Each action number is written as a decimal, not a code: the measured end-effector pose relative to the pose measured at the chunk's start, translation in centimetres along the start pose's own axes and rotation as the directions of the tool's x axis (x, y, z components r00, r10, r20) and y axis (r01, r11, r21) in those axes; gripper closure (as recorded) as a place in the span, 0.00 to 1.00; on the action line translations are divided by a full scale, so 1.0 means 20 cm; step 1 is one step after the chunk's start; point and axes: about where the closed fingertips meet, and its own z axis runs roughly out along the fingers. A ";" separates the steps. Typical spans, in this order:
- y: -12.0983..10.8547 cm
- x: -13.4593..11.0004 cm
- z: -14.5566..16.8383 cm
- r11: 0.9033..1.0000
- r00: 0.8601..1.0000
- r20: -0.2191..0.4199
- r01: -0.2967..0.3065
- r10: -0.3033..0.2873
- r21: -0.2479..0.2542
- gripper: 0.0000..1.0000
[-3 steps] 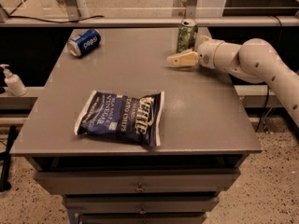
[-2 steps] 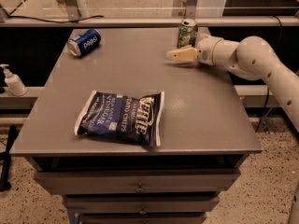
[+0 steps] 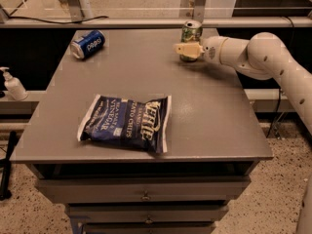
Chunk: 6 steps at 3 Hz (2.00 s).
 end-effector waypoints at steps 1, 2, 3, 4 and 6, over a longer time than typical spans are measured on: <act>0.18 -0.05 -0.03 0.995 0.997 0.040 -0.061 0.065 -0.084 0.63; 0.46 -0.20 0.00 0.973 0.987 0.112 -0.086 0.111 -0.213 0.87; 0.85 -0.37 0.09 0.933 0.975 0.185 -0.050 0.123 -0.357 1.00; 0.85 -0.37 0.09 0.933 0.975 0.185 -0.050 0.123 -0.357 1.00; 0.91 -0.36 0.25 0.926 0.976 0.210 0.022 0.062 -0.376 1.00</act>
Offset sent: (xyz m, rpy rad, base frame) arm -0.0892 0.1086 0.1075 0.3591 -0.0534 0.2774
